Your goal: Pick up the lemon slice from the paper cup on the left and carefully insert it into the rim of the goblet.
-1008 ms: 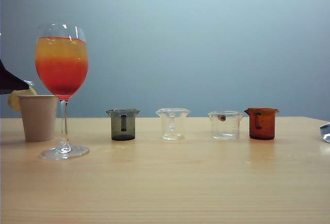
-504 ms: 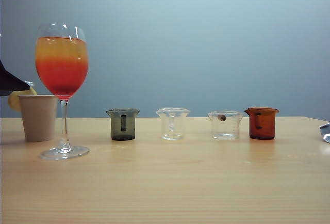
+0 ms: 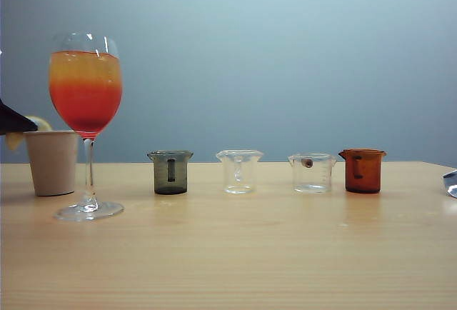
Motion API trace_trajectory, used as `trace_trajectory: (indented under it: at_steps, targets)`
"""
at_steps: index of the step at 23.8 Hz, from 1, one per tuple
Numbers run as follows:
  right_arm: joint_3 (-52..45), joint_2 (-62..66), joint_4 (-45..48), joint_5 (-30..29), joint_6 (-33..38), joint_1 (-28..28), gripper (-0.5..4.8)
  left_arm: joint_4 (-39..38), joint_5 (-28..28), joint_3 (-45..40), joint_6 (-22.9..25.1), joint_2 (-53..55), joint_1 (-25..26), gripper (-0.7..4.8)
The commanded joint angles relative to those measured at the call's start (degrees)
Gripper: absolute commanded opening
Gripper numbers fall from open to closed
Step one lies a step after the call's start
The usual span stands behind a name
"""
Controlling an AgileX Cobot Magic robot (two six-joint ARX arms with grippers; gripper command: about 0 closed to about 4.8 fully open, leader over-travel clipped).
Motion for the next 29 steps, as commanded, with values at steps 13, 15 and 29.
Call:
trace_trajectory:
  at_steps: [13, 15, 29]
  targets:
    - [0.2, -0.1, 0.5, 1.2, 0.0, 0.0, -0.09, 13.5, 6.0, 0.1, -13.6, -0.3, 0.0, -0.05]
    - [0.2, -0.1, 0.5, 1.2, 0.0, 0.0, -0.08, 16.6, 5.9, 0.1, -17.0, -0.6, 0.1, -0.05]
    - [3.1, -0.2, -4.6, 1.2, -1.1, 2.2, -0.09, 22.8, 14.0, 0.1, -41.0, -13.1, -0.7, -0.05]
